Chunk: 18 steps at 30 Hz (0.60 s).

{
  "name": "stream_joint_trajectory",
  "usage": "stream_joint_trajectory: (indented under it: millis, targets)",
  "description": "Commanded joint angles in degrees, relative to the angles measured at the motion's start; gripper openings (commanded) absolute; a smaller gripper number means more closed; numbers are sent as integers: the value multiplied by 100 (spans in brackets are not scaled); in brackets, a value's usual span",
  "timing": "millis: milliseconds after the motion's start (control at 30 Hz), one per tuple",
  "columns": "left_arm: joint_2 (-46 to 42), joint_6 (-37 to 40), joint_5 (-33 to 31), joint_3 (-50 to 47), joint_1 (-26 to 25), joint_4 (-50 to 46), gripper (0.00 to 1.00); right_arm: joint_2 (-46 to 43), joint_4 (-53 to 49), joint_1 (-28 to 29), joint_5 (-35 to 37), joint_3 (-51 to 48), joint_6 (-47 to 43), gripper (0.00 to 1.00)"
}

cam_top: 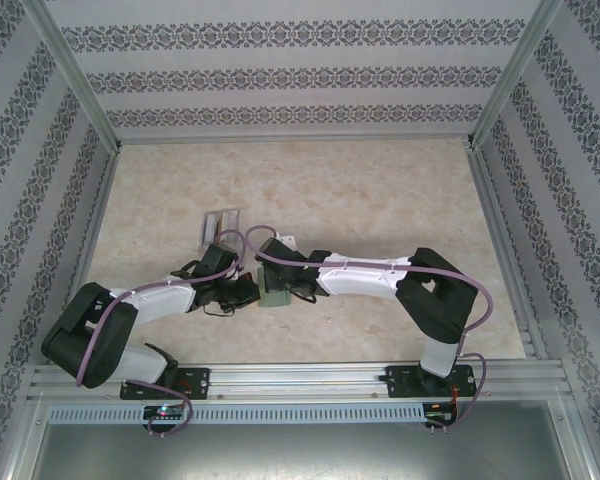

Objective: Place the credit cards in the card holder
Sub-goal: Close the button on the card holder.

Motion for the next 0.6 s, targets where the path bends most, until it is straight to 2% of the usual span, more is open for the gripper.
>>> stream_joint_trajectory:
  millis: [0, 567]
  targets:
    - [157, -80, -152, -21, -95, -227, 4, 207, 310, 1, -361, 42, -120, 0]
    - [242, -52, -166, 59, -91, -335, 2, 175, 392, -11, -142, -172, -596, 0]
